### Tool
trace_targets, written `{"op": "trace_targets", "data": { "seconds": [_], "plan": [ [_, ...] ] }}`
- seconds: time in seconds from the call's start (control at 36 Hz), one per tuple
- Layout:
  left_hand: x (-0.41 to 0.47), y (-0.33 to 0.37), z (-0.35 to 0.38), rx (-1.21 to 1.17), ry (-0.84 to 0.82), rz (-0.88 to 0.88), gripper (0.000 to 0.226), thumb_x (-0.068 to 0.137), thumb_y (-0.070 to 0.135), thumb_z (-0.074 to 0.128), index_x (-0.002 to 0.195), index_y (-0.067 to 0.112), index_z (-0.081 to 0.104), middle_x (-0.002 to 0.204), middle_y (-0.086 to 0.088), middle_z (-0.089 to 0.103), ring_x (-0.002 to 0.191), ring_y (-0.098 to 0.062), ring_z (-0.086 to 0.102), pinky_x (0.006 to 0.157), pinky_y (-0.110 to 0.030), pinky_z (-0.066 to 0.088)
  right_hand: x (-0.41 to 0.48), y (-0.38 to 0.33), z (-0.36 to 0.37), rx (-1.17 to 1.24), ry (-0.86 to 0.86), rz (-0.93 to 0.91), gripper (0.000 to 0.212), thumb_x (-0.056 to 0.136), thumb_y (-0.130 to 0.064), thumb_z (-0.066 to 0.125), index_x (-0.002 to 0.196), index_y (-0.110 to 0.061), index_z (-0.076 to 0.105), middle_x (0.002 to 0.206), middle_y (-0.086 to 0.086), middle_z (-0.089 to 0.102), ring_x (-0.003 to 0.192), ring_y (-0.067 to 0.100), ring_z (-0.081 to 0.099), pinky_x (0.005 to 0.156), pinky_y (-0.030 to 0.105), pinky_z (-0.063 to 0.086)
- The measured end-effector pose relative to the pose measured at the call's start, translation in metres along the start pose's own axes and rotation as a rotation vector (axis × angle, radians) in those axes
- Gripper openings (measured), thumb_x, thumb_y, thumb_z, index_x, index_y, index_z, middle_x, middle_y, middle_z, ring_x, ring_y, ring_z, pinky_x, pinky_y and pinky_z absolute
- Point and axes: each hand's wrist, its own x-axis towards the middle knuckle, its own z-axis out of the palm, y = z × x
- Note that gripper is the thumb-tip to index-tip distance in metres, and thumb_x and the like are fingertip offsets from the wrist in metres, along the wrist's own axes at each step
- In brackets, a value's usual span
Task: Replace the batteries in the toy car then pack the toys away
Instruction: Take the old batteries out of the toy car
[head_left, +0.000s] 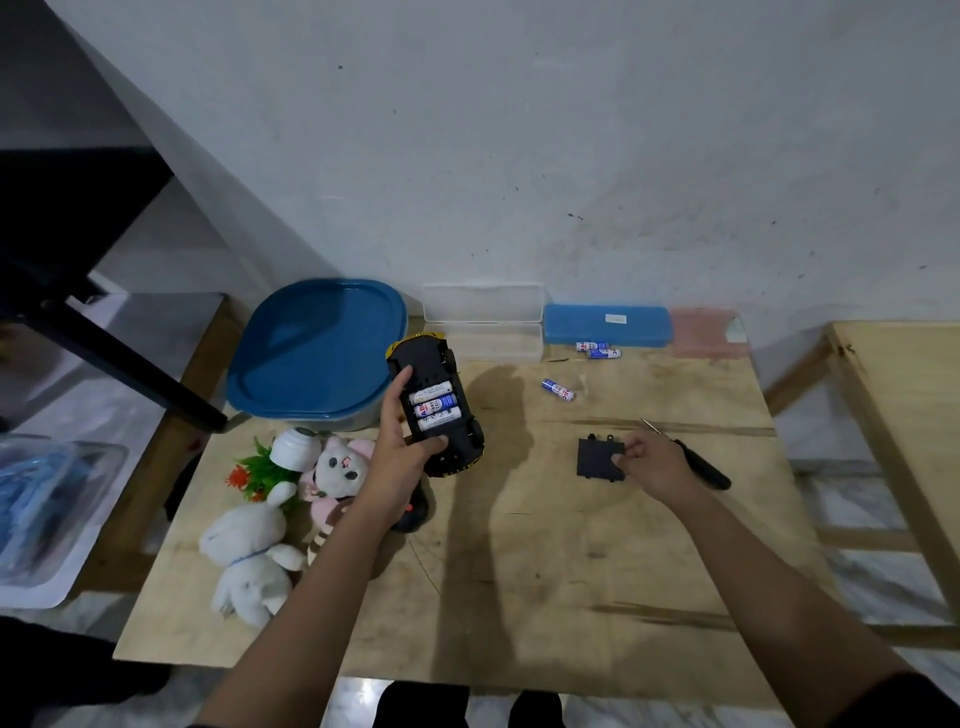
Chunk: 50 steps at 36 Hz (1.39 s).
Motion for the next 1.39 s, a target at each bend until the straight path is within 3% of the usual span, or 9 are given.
{"op": "trace_targets", "data": {
  "seconds": [0.11,0.28,0.39,0.56,0.69,0.86,1.03,1.17,1.39],
  "plan": [
    [-0.003,0.001,-0.002,0.003,0.007,0.005,0.093,0.076,-0.022,0.057,0.121,0.057,0.042,0.131,-0.003,0.046,0.115,-0.024,0.054,0.094,-0.053,0.049,-0.001,0.003,0.002,0.094,0.058,0.014,0.019,0.078,0.006,0.067,0.095,-0.001,0.059,0.066,-0.001,0.052,0.077,0.019,0.053,0.063,0.022,0.043],
    [-0.009,0.006,0.002,0.003,-0.002,0.027,0.091,0.076,-0.021,0.059,0.123,0.055,0.04,0.134,-0.004,0.045,0.111,-0.018,0.057,0.092,-0.05,0.051,-0.004,0.003,0.008,0.163,0.155,0.018,0.021,0.072,0.009,0.069,0.083,-0.004,0.057,0.064,0.0,0.054,0.067,0.016,0.053,0.051,0.008,0.039],
    [-0.011,0.007,0.004,-0.001,-0.006,0.035,0.089,0.076,-0.023,0.059,0.126,0.048,0.039,0.137,-0.005,0.043,0.105,-0.011,0.059,0.087,-0.036,0.055,-0.004,0.005,0.012,0.183,0.185,0.014,0.02,0.071,0.011,0.068,0.084,-0.002,0.059,0.069,0.007,0.057,0.068,0.019,0.054,0.048,0.004,0.041],
    [-0.016,0.009,0.007,0.025,-0.037,0.045,0.088,0.076,-0.021,0.06,0.134,0.04,0.034,0.136,-0.005,0.043,0.098,-0.007,0.062,0.075,-0.023,0.057,-0.003,0.004,0.015,0.115,0.22,0.005,0.018,0.074,0.006,0.068,0.075,-0.009,0.057,0.076,0.01,0.06,0.077,0.024,0.058,0.073,0.03,0.047],
    [-0.017,0.012,0.01,0.076,-0.081,0.061,0.09,0.077,-0.015,0.065,0.138,0.041,0.031,0.138,-0.001,0.044,0.104,-0.007,0.06,0.079,-0.024,0.056,-0.008,-0.031,0.008,0.122,0.207,-0.109,0.007,0.087,-0.007,0.057,0.088,-0.006,0.064,0.089,0.009,0.064,0.081,0.021,0.058,0.063,0.027,0.044],
    [-0.015,0.016,0.022,0.16,-0.113,0.123,0.089,0.075,-0.005,0.073,0.131,0.05,0.031,0.141,0.004,0.042,0.112,-0.014,0.057,0.073,-0.015,0.053,-0.036,-0.111,0.007,0.138,0.022,-0.428,0.014,0.089,-0.017,0.059,0.096,-0.012,0.071,0.088,-0.003,0.067,0.082,0.012,0.061,0.079,0.023,0.048],
    [-0.015,0.023,0.031,0.221,-0.117,0.166,0.093,0.067,0.015,0.083,0.13,0.062,0.033,0.14,0.001,0.041,0.116,-0.019,0.056,0.095,-0.045,0.051,-0.056,-0.149,0.017,0.119,0.031,-0.563,0.018,0.09,-0.014,0.057,0.1,-0.008,0.071,0.09,-0.001,0.068,0.084,0.014,0.061,0.08,0.026,0.048],
    [-0.014,0.024,0.036,0.265,-0.1,0.202,0.096,0.058,0.033,0.081,0.135,0.059,0.03,0.139,0.002,0.042,0.122,-0.024,0.05,0.097,-0.051,0.048,-0.058,-0.154,0.019,0.16,0.075,-0.551,0.02,0.09,-0.015,0.057,0.101,-0.007,0.071,0.096,0.008,0.072,0.089,0.02,0.065,0.085,0.034,0.052],
    [-0.019,0.029,0.04,0.275,-0.099,0.328,0.093,0.072,0.001,0.078,0.137,0.049,0.03,0.131,0.005,0.039,0.115,-0.007,0.05,0.088,-0.02,0.051,-0.063,-0.162,0.022,0.232,0.145,-0.506,0.02,0.092,-0.011,0.052,0.094,-0.005,0.071,0.085,0.007,0.069,0.078,0.015,0.061,0.068,0.025,0.049]
  ]
}}
